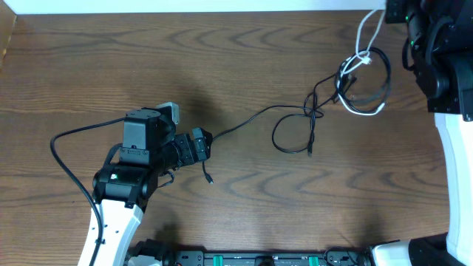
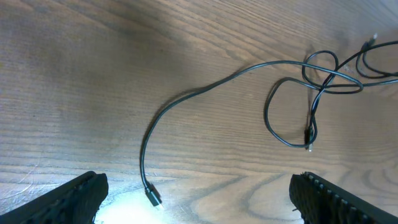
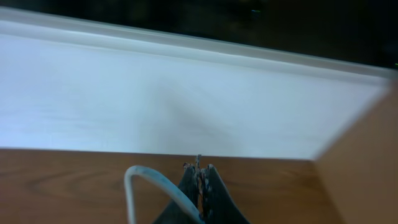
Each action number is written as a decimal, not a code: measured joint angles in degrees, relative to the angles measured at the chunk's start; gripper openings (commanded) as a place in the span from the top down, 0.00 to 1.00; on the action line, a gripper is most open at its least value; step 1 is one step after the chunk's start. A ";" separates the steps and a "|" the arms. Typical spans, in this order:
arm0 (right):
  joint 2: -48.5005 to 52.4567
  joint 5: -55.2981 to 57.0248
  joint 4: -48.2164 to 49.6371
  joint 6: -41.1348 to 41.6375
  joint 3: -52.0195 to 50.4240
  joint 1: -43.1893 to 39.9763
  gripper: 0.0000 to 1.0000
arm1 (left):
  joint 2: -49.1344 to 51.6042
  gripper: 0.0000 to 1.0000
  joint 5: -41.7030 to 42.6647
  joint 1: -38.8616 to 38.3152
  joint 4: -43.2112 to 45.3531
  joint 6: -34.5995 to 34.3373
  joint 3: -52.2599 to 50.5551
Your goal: Untangle cables
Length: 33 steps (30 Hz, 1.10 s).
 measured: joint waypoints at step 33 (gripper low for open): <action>0.13 -18.05 3.67 -1.44 0.00 8.74 0.99 | 0.00 0.02 0.00 0.00 -0.02 0.00 0.00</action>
